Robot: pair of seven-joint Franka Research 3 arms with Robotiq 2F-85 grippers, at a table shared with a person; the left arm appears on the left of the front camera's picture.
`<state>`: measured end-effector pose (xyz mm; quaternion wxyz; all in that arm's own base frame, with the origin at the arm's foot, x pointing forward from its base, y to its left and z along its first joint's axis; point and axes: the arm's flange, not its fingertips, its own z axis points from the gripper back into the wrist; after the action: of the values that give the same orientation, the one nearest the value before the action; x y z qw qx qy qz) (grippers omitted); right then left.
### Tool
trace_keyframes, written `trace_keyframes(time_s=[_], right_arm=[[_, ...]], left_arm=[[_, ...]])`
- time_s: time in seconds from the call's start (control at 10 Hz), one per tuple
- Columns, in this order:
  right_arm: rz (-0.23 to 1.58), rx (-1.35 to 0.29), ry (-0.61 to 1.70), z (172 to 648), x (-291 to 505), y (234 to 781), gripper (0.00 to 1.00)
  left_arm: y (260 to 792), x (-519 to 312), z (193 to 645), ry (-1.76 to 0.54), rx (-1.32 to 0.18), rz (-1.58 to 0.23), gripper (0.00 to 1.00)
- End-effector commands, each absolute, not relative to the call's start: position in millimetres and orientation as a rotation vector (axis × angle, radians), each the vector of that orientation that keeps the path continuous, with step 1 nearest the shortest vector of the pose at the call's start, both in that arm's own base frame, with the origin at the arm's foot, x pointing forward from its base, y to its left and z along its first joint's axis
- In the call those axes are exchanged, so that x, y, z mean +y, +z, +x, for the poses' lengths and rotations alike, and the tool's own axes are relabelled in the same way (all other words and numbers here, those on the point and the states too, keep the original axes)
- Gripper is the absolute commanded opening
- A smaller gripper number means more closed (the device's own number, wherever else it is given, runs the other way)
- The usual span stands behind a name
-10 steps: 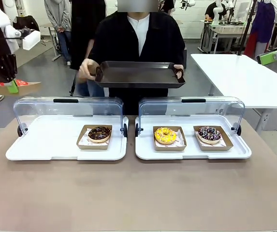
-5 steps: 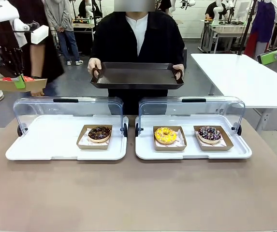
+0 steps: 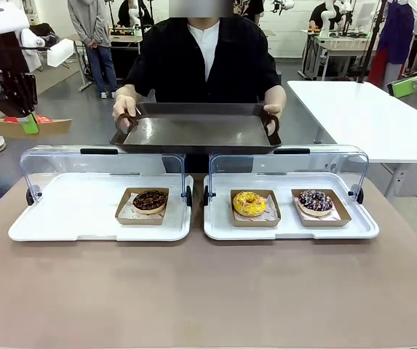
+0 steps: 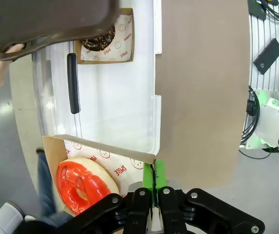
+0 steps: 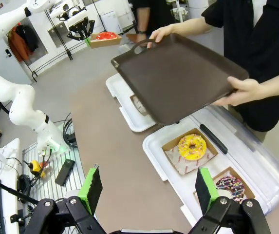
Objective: Provide the desired donut to the person.
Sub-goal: Place the picked Paper togo box onto the Handle tray extended by the person.
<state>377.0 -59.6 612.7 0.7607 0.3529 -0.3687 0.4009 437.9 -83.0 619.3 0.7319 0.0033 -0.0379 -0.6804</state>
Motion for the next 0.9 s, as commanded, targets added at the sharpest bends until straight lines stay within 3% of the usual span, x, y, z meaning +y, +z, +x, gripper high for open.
trace_keyframes(time_s=[0.0, 0.5, 0.8], right_arm=[[0.795, -0.832, 0.886, 381, -59, 615, 1.00], [0.795, -0.832, 0.886, 381, -59, 615, 1.00], [0.795, -0.832, 0.886, 381, -59, 615, 1.00]], left_arm=[[620, -83, 437, -1.499, -0.089, 0.009, 0.00], [619, -83, 438, -1.497, -0.083, 0.007, 0.01], [690, -116, 436, -1.477, -0.098, 0.091, 0.01]])
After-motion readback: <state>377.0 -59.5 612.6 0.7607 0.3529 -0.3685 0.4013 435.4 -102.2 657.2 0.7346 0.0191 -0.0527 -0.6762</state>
